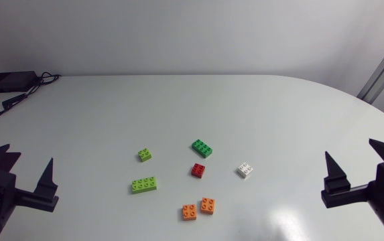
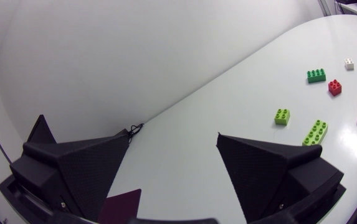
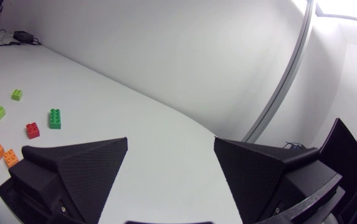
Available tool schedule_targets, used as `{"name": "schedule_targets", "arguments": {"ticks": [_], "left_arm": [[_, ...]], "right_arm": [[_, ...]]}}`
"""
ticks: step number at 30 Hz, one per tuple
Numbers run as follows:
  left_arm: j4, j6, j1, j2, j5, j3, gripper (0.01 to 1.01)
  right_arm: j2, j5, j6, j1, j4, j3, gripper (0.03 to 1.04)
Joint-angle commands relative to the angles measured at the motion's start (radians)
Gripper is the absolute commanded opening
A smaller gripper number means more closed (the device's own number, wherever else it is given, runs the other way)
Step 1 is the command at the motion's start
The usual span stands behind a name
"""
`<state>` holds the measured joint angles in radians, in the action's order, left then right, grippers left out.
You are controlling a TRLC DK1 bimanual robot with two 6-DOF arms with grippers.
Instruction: Separate the duplo bricks
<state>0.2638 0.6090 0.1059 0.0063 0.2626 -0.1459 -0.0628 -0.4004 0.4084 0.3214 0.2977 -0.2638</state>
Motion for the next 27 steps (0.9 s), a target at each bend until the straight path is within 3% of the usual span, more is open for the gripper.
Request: {"name": "schedule_targets", "arguments": {"ticks": [1, 11, 27], "left_arm": [[-0.040, 0.026, 0.008, -0.009, 0.004, 0.028, 0.989], [-0.130, 0.057, 0.018, 0.032, 0.004, 0.089, 0.989], [-0.121, 0.015, 0.026, 0.073, -0.013, 0.097, 0.989]], "right_arm": [[-0.008, -0.003, 0.023, 0.016, -0.046, 0.038, 1.00], [-0.022, -0.005, 0.052, 0.056, -0.189, 0.127, 1.00], [0.037, -0.003, 0.058, 0.110, -0.324, 0.250, 1.00]]}}
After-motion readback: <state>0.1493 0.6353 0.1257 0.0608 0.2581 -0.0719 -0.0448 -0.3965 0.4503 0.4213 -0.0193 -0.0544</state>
